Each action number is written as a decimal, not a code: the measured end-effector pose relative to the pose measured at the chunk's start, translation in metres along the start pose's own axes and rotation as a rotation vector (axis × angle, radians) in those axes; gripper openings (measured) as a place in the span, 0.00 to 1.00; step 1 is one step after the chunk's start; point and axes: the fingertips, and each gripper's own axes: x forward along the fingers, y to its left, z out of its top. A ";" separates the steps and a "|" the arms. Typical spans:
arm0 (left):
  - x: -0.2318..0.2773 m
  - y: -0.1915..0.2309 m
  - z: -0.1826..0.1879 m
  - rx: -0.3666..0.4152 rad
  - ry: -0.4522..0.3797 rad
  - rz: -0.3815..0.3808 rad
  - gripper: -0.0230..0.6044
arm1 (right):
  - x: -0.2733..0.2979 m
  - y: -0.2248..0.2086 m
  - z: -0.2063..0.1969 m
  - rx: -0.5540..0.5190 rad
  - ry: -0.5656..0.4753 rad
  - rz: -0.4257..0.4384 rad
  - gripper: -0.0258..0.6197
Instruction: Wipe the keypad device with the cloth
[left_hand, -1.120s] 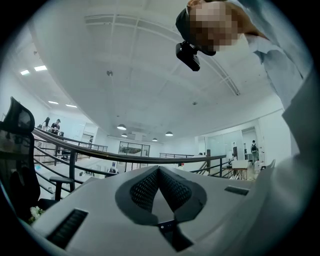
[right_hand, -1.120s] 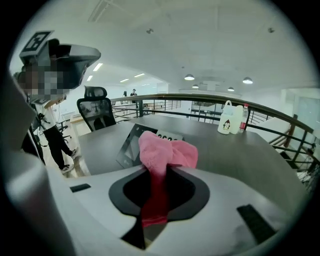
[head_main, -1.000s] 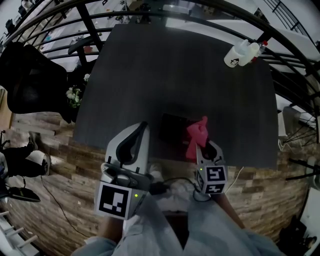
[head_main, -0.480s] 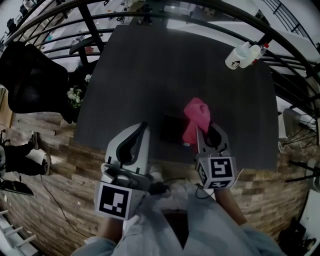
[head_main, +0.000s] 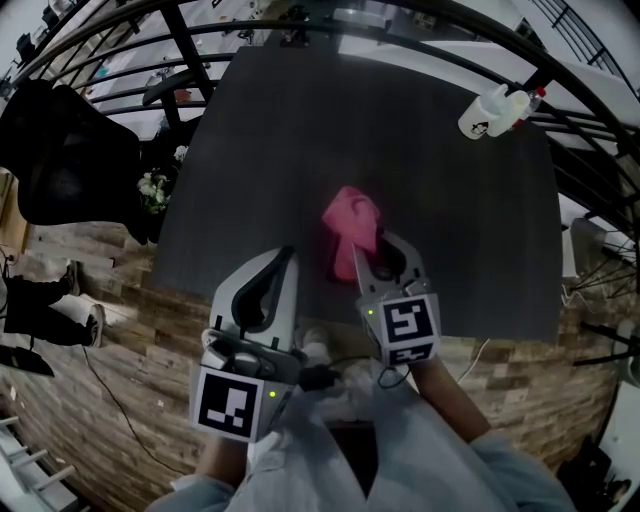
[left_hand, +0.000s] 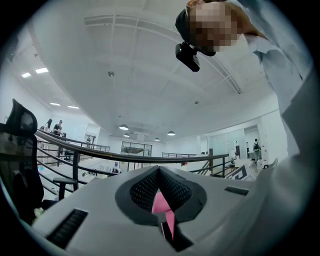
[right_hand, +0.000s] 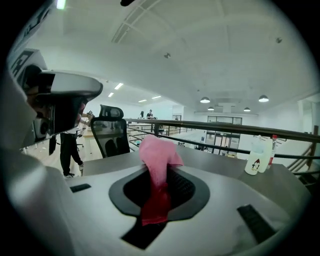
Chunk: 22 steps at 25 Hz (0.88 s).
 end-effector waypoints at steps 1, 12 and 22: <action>0.000 0.000 -0.001 -0.001 0.001 0.000 0.04 | 0.004 0.003 -0.004 0.002 0.006 0.004 0.15; 0.003 0.004 -0.006 -0.014 0.010 -0.003 0.04 | 0.026 -0.001 -0.038 0.000 0.105 -0.017 0.15; 0.006 -0.002 -0.007 -0.018 0.006 -0.029 0.04 | 0.012 -0.016 -0.046 0.029 0.111 -0.074 0.15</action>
